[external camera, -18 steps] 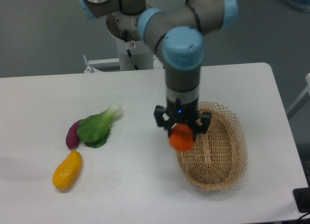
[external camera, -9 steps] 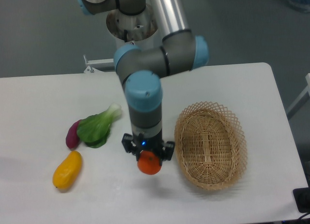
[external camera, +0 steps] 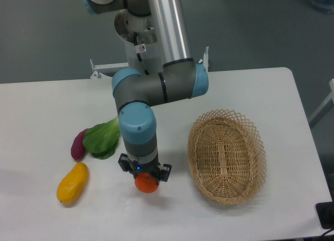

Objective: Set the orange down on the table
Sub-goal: 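Carry the held orange out of the basket toward the mango, then lower the orange onto the table and open the gripper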

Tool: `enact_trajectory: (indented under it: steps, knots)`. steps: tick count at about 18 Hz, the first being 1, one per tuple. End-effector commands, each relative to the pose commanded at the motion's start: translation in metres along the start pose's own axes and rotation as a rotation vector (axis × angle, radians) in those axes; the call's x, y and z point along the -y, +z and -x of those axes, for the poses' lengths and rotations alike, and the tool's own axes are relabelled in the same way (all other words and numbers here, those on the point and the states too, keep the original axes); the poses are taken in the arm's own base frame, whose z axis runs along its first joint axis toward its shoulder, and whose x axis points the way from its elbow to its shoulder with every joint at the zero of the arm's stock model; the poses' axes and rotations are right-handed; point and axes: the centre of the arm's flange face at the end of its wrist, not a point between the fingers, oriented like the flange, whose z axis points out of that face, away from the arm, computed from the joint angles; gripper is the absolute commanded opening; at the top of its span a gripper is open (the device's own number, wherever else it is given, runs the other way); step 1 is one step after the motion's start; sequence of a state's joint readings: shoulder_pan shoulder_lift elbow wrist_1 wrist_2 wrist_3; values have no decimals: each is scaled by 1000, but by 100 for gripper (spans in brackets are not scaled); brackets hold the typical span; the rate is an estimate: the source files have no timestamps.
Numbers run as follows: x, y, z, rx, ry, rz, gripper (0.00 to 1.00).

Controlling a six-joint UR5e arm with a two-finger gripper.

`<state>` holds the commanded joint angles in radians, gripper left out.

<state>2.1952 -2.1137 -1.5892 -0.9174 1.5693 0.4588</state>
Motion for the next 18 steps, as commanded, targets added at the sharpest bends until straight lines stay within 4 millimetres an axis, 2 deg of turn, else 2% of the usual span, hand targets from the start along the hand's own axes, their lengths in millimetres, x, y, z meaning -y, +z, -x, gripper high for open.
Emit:
enact_trajectory:
  steps: [9,14,15,16,18]
  knots:
    - [8,18,-6,9,-69,-8,68]
    - [9,15,-4,17,-65,-12,73]
    - [9,16,-6,17,-60,-12,78]
    - [9,15,-4,19,-60,-13,90]
    - [9,12,-4,21,-59,-17,100]
